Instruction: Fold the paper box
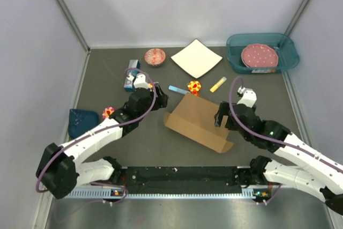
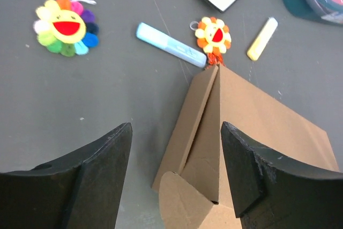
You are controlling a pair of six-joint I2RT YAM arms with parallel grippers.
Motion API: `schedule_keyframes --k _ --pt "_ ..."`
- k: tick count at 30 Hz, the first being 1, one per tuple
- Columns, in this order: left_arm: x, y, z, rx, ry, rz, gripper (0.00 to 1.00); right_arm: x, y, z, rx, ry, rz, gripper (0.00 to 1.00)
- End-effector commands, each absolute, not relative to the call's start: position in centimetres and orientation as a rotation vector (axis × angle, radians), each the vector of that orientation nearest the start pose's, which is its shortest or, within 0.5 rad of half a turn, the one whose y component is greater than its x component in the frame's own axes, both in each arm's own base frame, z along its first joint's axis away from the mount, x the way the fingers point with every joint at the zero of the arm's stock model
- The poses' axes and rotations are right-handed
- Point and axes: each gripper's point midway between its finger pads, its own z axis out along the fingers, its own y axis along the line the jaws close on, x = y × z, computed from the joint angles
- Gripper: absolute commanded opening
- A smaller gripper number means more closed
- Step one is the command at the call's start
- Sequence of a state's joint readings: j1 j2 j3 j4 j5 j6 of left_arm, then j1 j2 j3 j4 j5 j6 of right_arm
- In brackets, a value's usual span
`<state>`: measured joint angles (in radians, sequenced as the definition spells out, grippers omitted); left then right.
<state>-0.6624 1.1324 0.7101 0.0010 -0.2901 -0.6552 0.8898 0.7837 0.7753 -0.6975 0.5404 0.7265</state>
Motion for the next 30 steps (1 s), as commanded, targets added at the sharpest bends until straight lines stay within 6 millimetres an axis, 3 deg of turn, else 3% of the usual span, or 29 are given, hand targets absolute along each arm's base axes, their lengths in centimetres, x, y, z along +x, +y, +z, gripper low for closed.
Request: schedule_keyframes --k 1,11,17,26,30 --pt "30.6 -23.2 18.9 -0.076 2.014 -0.722 0.74 18.5 12.1 16.6 0.238 2.248 0.292 0.95" --pt "29.5 -26.4 15.3 0.085 2.176 -0.827 0.76 17.5 11.8 12.7 0.294 2.340 0.262 0.98" --pt "28.3 -28.0 14.0 0.138 2.285 -0.912 0.69 17.6 11.9 12.0 0.299 2.353 0.273 0.98" --pt "26.4 -28.2 13.2 0.123 2.313 -1.005 0.51 18.0 12.7 12.0 0.289 2.350 0.317 0.97" --pt "25.2 -28.4 12.6 0.111 2.352 -1.057 0.51 18.3 13.1 11.8 0.290 2.356 0.326 0.97"
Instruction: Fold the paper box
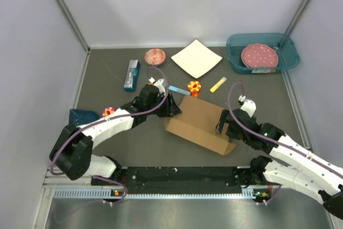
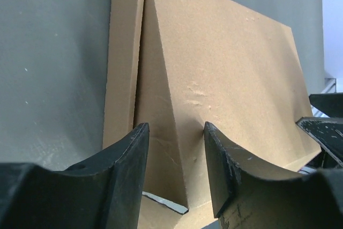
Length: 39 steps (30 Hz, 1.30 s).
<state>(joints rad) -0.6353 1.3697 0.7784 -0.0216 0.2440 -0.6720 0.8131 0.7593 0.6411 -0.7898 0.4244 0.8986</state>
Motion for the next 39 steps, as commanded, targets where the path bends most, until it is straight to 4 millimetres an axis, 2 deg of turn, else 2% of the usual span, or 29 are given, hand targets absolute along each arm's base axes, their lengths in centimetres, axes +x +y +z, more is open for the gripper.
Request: schedule_keyframes --k 1,4,5,7,9,13,17,19,23,27,32,37,39 --pt "25.2 -28.4 12.7 0.115 2.351 -1.062 0.52 18.3 13.2 11.8 0.288 2.355 0.327 0.97" --pt "25.4 -28.3 13.0 0.137 2.339 -1.041 0.59 18.4 13.3 12.0 0.291 2.349 0.335 0.97" --pt "25.2 -27.8 12.4 0.139 2.372 -0.998 0.62 18.5 13.3 12.1 0.289 2.345 0.334 0.97" --pt "26.1 -26.7 12.3 0.152 2.368 -0.888 0.69 18.6 13.3 12.3 0.289 2.342 0.337 0.97" --pt "26.1 -26.0 11.8 0.164 2.396 -0.820 0.71 18.6 13.3 12.4 0.285 2.342 0.341 0.97" --pt "25.7 -26.3 11.9 0.181 2.399 -0.852 0.69 18.6 13.2 12.1 0.284 2.348 0.326 0.97" --pt "25.0 -27.4 12.0 0.204 2.402 -0.955 0.61 18.7 13.2 11.7 0.279 2.361 0.314 0.97" --pt "24.5 -27.9 12.1 0.218 2.416 -1.002 0.61 18.7 13.2 11.7 0.282 2.362 0.312 0.97" --pt "23.9 -27.9 11.7 0.238 2.443 -1.006 0.65 18.9 13.3 11.8 0.285 2.361 0.323 0.97" --pt "23.8 -27.2 11.1 0.290 2.476 -0.940 0.71 18.9 13.4 11.7 0.281 2.364 0.325 0.97" --pt "23.3 -26.6 10.0 0.311 2.514 -0.904 0.72 19.0 13.7 11.6 0.276 2.372 0.326 0.97" --pt "22.5 -27.8 10.6 0.317 2.504 -1.028 0.65 19.1 13.8 11.4 0.275 2.375 0.325 0.97" --pt "22.1 -28.2 10.6 0.323 2.513 -1.069 0.59 19.1 13.7 11.4 0.275 2.375 0.323 0.97"
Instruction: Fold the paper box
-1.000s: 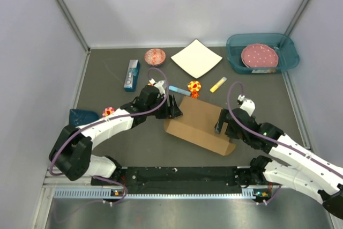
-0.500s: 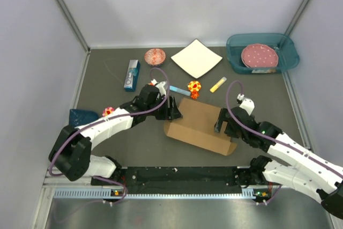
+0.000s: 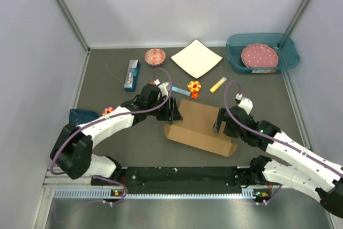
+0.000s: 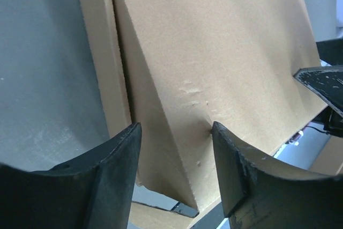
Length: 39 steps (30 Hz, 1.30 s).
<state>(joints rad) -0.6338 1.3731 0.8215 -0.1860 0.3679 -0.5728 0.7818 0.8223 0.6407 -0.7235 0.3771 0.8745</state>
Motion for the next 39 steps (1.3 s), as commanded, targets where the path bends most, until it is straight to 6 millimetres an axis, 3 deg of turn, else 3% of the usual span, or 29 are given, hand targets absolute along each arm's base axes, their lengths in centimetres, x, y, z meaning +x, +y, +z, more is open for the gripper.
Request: schedule_keyframes --k 1,6,8,9,15,18,21,27,29,30,31,32,33,34,35,36,37,39 --pt "22.1 -28.3 10.6 0.322 2.513 -1.081 0.56 19.1 13.8 11.4 0.276 2.376 0.328 0.97" --pt "20.9 -29.1 10.8 0.283 2.520 -1.209 0.48 19.2 14.0 11.2 0.280 2.379 0.341 0.97" --pt "20.9 -29.3 11.0 0.282 2.516 -1.226 0.52 19.2 14.0 11.2 0.279 2.380 0.343 0.97" --pt "21.0 -29.2 11.0 0.291 2.512 -1.214 0.59 19.3 14.0 11.2 0.279 2.378 0.344 0.97" --pt "21.6 -27.6 11.1 0.335 2.524 -1.060 0.66 19.4 13.9 11.3 0.268 2.376 0.335 0.97" --pt "22.4 -25.6 9.7 0.281 2.547 -0.881 0.66 19.4 13.4 11.0 0.261 2.373 0.308 0.97" --pt "24.1 -23.0 10.1 0.191 2.493 -0.695 0.68 19.3 12.6 11.7 0.256 2.346 0.288 0.97" --pt "27.3 -18.7 14.3 0.060 2.343 -0.390 0.70 19.7 10.5 15.8 0.235 2.266 0.199 0.97" --pt "27.8 -18.7 16.8 0.012 2.250 -0.439 0.69 19.9 10.8 17.6 0.227 2.224 0.244 0.95" --pt "27.4 -19.8 17.7 0.034 2.218 -0.536 0.66 20.1 11.2 18.2 0.222 2.199 0.279 0.92" --pt "27.4 -21.0 19.7 0.047 2.099 -0.663 0.63 19.8 11.9 18.6 0.186 2.184 0.349 0.86" --pt "27.1 -22.1 20.4 0.042 2.050 -0.765 0.61 20.2 12.8 19.3 0.181 2.139 0.420 0.78" --pt "25.6 -23.9 21.2 0.113 2.015 -0.930 0.57 20.1 13.5 19.5 0.164 2.120 0.477 0.65" --pt "24.6 -24.7 20.8 0.133 1.991 -1.019 0.55 19.4 14.2 18.7 0.140 2.128 0.548 0.37" --pt "24.4 -25.9 22.2 0.133 1.927 -1.129 0.53 19.2 14.8 18.4 0.140 2.125 0.589 0.21" --pt "23.8 -26.6 22.0 0.158 1.932 -1.189 0.50 19.0 15.1 16.9 0.141 2.151 0.603 0.08" --pt "22.7 -27.7 20.8 0.216 1.990 -1.264 0.47 18.5 15.6 16.0 0.143 2.186 0.635 0.00" --pt "21.6 -28.6 19.3 0.266 2.058 -1.312 0.46 17.4 15.9 13.0 0.132 2.274 0.642 0.00"
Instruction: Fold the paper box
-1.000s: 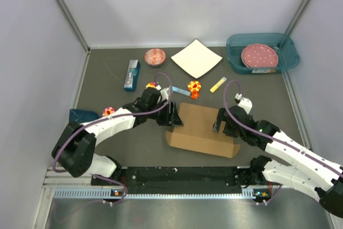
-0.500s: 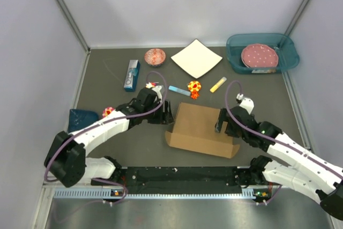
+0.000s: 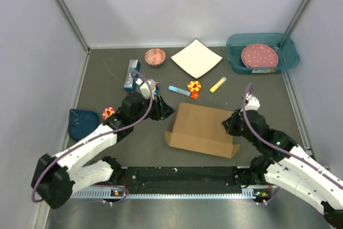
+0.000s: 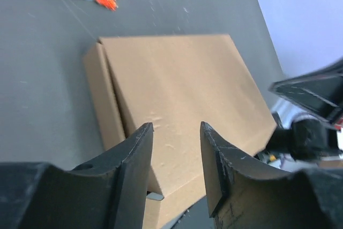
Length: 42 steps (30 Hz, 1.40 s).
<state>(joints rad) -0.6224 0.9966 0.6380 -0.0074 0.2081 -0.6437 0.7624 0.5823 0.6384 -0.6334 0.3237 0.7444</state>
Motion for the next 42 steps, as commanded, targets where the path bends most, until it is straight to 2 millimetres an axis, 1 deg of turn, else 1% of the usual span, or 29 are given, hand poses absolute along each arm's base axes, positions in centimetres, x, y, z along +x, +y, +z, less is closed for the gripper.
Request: schedule_keyframes --k 1,2,3,4,5,6,9,12,14,16,17,19,20,21,22,23,24,25,26,27,28,29,30,32,33,36,38,39,42 --pt "21.0 -29.0 17.6 0.289 2.113 -1.325 0.45 17.1 15.9 12.0 0.157 2.301 0.645 0.00" --pt "20.5 -29.3 16.9 0.310 2.132 -1.334 0.45 16.7 15.9 11.1 0.168 2.323 0.649 0.00" --pt "20.2 -29.6 16.4 0.322 2.134 -1.344 0.45 16.1 15.8 9.3 0.177 2.363 0.644 0.00" --pt "19.7 -29.6 15.1 0.329 2.167 -1.345 0.45 15.9 15.9 8.8 0.208 2.369 0.664 0.00" --pt "19.1 -29.8 14.6 0.346 2.179 -1.356 0.46 15.7 15.8 8.3 0.228 2.372 0.677 0.00" --pt "18.9 -29.9 14.0 0.353 2.200 -1.350 0.47 15.2 15.6 6.9 0.243 2.400 0.668 0.00" --pt "18.1 -30.0 11.6 0.372 2.280 -1.313 0.48 14.5 15.3 5.1 0.325 2.430 0.680 0.00" --pt "18.1 -29.5 9.1 0.344 2.362 -1.228 0.48 13.7 14.7 3.2 0.368 2.476 0.652 0.00" --pt "17.9 -29.0 7.2 0.326 2.429 -1.168 0.49 13.4 14.6 2.6 0.381 2.497 0.641 0.00" --pt "18.2 -28.5 6.0 0.298 2.470 -1.111 0.48 13.5 14.9 3.0 0.361 2.493 0.655 0.00" --pt "18.3 -28.4 6.0 0.288 2.463 -1.100 0.48 13.7 15.0 3.7 0.345 2.475 0.668 0.00" --pt "19.5 -28.2 8.3 0.242 2.363 -1.100 0.50 15.0 15.5 7.0 0.306 2.362 0.726 0.00" --pt "20.1 -28.2 9.6 0.224 2.306 -1.108 0.53 15.4 15.6 8.3 0.299 2.316 0.746 0.00" --pt "20.6 -27.9 11.9 0.203 2.223 -1.115 0.55 16.2 15.4 10.4 0.286 2.247 0.749 0.05" --pt "21.8 -27.5 13.4 0.145 2.172 -1.081 0.61 16.5 15.4 12.1 0.281 2.190 0.772 0.10" --pt "22.2 -27.1 14.5 0.123 2.135 -1.064 0.63 16.8 15.2 13.1 0.279 2.158 0.769 0.18" --pt "22.6 -26.7 16.6 0.103 2.064 -1.063 0.65 17.2 14.8 14.9 0.267 2.115 0.755 0.36" --pt "23.5 -26.0 17.7 0.067 2.019 -1.024 0.68 17.3 14.5 15.6 0.266 2.099 0.743 0.44" --pt "23.8 -25.7 18.5 0.058 1.989 -1.012 0.70 17.5 14.2 15.9 0.266 2.097 0.715 0.52" --pt "23.8 -25.2 19.0 0.052 1.976 -0.988 0.72 17.9 13.6 16.9 0.276 2.076 0.680 0.63" --pt "24.2 -24.9 19.2 0.060 1.967 -0.951 0.74 17.8 12.9 16.4 0.279 2.102 0.626 0.67" --pt "24.8 -24.3 18.9 0.039 1.972 -0.895 0.77 17.9 12.5 15.8 0.283 2.132 0.571 0.71" --pt "24.9 -24.0 17.3 0.039 2.030 -0.845 0.78 18.3 11.6 15.7 0.326 2.129 0.509 0.77" --pt "25.1 -24.1 15.9 0.057 2.085 -0.807 0.79 17.9 10.3 13.8 0.359 2.200 0.388 0.82" --pt "25.2 -24.3 14.0 0.063 2.146 -0.778 0.79 17.9 9.8 12.4 0.390 2.244 0.315 0.87" --pt "24.2 -25.1 10.7 0.106 2.263 -0.794 0.77 17.6 9.5 9.7 0.424 2.332 0.216 0.90" --pt "24.0 -25.8 10.0 0.095 2.256 -0.856 0.77 18.0 9.8 9.1 0.425 2.336 0.207 0.90" --pt "23.3 -25.9 9.0 0.108 2.272 -0.882 0.78 17.9 9.9 8.5 0.413 2.345 0.205 0.91" --pt "23.3 -26.4 9.0 0.104 2.256 -0.926 0.78 18.4 10.1 8.0 0.399 2.328 0.215 0.91"
